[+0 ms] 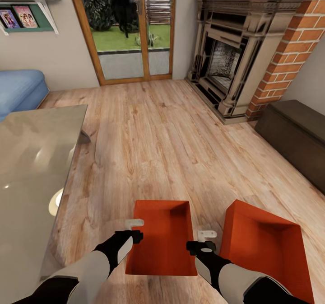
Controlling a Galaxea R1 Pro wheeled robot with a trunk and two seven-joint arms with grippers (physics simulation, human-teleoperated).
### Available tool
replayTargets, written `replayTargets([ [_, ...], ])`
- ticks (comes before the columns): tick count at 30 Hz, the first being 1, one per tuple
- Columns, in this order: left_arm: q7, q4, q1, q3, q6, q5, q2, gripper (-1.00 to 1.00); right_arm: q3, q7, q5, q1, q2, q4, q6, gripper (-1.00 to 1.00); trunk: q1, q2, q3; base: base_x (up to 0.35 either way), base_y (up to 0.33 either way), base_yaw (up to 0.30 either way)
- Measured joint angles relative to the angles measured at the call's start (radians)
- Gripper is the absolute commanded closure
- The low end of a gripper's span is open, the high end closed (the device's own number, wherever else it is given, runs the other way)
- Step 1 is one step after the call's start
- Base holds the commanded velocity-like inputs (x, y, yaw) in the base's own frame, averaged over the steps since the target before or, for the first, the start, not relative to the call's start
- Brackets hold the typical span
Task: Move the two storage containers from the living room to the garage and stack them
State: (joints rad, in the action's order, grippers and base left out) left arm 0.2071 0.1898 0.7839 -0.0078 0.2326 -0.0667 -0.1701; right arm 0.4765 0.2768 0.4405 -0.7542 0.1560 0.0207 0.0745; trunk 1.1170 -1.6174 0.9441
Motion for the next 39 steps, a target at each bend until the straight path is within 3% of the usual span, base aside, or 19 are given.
replayTargets([
  [20, 0.003, -0.002, 0.0, -0.001, 0.0, 0.006, 0.006, -1.0, 0.0, -0.008, -0.002, 0.0, 0.0, 0.0, 0.0, -1.0, 0.077, -0.14, 0.063, 0.0, 0.0, 0.0],
  [39, 0.003, -0.003, 0.0, -0.004, 0.0, 0.033, 0.009, -1.0, 0.001, -0.008, -0.007, 0.0, 0.0, 0.0, 0.0, -1.0, 0.15, -0.273, 0.122, 0.0, 0.0, 0.0],
])
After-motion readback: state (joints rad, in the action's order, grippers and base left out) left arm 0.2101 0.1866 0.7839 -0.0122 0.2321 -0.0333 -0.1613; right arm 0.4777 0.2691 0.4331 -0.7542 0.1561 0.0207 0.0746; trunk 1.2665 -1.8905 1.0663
